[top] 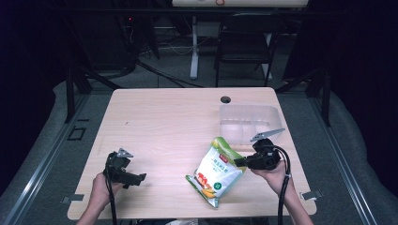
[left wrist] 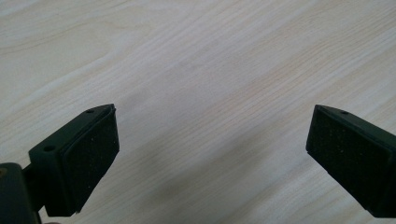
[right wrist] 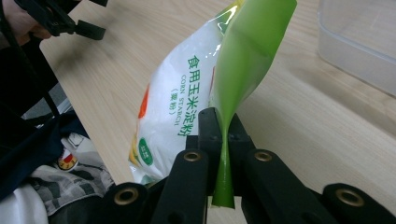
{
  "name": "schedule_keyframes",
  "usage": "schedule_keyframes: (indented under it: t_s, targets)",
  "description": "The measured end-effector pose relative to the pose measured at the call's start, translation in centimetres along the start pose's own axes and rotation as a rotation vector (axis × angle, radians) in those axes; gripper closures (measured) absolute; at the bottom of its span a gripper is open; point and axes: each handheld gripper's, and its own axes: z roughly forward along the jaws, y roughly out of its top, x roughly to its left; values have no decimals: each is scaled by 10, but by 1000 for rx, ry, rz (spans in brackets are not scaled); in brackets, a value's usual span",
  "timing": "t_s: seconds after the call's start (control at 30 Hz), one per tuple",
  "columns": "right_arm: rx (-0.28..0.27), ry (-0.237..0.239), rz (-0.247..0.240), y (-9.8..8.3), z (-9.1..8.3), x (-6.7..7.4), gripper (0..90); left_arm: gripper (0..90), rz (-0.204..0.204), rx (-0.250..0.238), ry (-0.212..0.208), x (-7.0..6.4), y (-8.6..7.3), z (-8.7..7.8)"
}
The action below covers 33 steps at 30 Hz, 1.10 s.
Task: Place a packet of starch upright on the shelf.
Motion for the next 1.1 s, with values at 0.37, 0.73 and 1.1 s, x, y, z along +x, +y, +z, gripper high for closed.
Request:
schedule_keyframes:
  t_s: [0.37, 0.73, 1.1]
  targets:
    - [-13, -4, -12, 6, -15, 0, 894, 20, 8, 5, -5, 1, 0, 1]
    - [-30, 0, -31, 13, -30, 2, 895, 13, 7, -1, -10, 1, 0, 0]
    - [-23, 22, -55, 22, -42, 10, 898, 13, 11, 2, -9, 0, 0, 0]
